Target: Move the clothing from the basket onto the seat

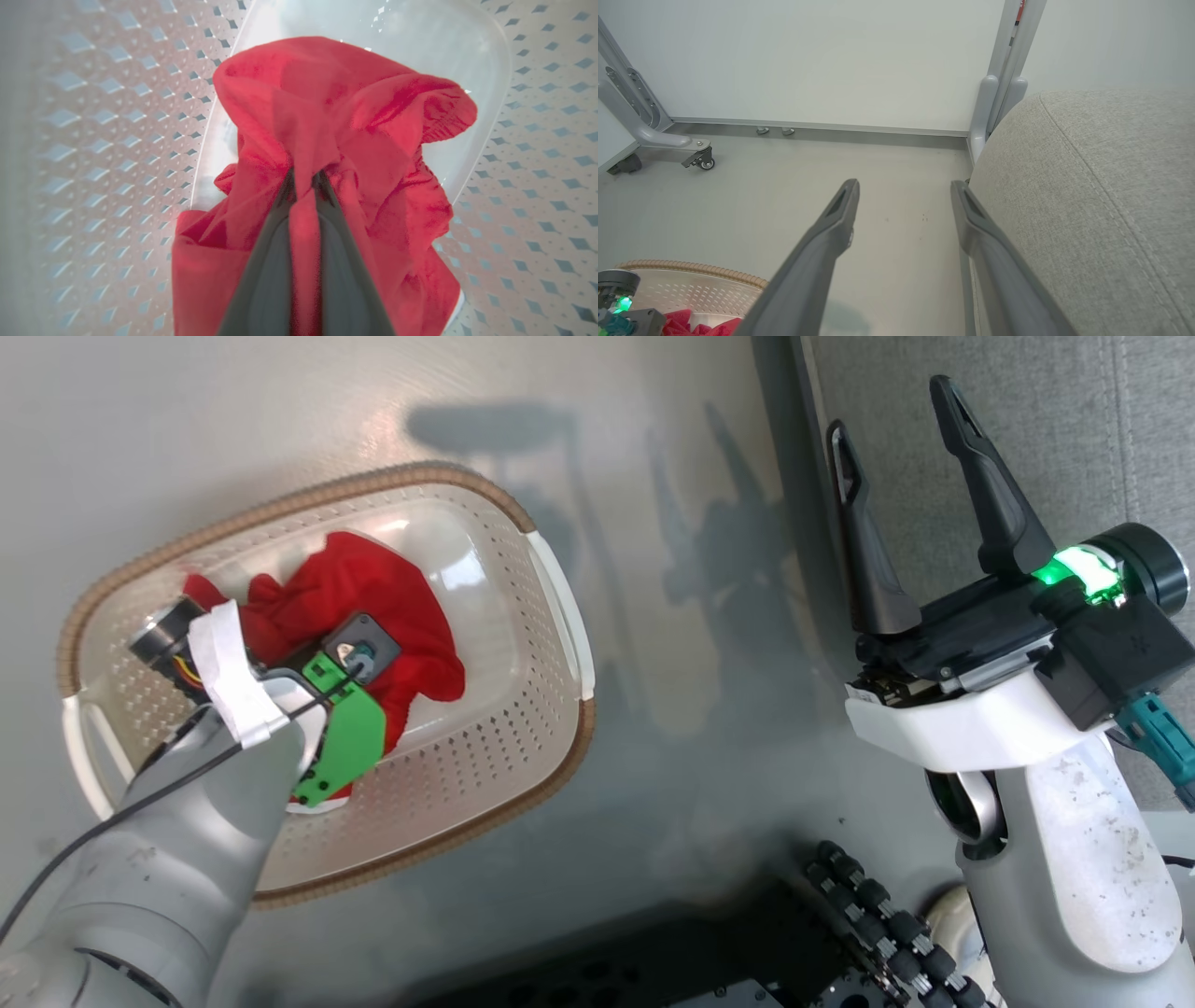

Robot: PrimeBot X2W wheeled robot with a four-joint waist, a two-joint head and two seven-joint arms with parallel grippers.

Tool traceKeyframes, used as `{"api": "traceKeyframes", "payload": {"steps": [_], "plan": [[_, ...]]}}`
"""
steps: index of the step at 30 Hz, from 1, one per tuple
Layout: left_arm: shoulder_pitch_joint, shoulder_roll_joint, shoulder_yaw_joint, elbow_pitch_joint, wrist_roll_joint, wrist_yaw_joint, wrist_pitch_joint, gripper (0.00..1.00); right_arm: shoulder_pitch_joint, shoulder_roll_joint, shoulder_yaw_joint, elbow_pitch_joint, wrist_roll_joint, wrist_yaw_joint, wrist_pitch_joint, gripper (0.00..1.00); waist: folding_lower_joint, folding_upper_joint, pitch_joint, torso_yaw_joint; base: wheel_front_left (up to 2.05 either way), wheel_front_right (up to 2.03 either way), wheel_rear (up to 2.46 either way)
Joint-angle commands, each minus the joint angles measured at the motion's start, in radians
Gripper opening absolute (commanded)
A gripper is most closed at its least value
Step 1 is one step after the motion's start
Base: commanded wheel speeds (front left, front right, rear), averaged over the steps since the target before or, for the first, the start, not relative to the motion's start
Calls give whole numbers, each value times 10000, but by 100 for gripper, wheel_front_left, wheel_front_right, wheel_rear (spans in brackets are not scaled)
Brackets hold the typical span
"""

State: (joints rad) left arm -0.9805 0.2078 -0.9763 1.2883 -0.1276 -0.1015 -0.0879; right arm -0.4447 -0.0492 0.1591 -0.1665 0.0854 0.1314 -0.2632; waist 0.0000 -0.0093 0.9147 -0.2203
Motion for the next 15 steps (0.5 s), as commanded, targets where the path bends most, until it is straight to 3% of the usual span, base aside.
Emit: {"api": "traceKeyframes", "payload": {"steps": [1, 15], "plan": [[147, -74, -18, -1, -86, -36, -171, 0, 45, -24, -15, 99, -48, -14, -24, 100, 0, 93, -546, 306, 0, 0, 0], [816, -960, 197, -371, -954, -244, -1655, 0, 592, -31, -207, 1316, -166, -14, -24, 100, 0, 93, -2870, 1246, 0, 0, 0]]}}
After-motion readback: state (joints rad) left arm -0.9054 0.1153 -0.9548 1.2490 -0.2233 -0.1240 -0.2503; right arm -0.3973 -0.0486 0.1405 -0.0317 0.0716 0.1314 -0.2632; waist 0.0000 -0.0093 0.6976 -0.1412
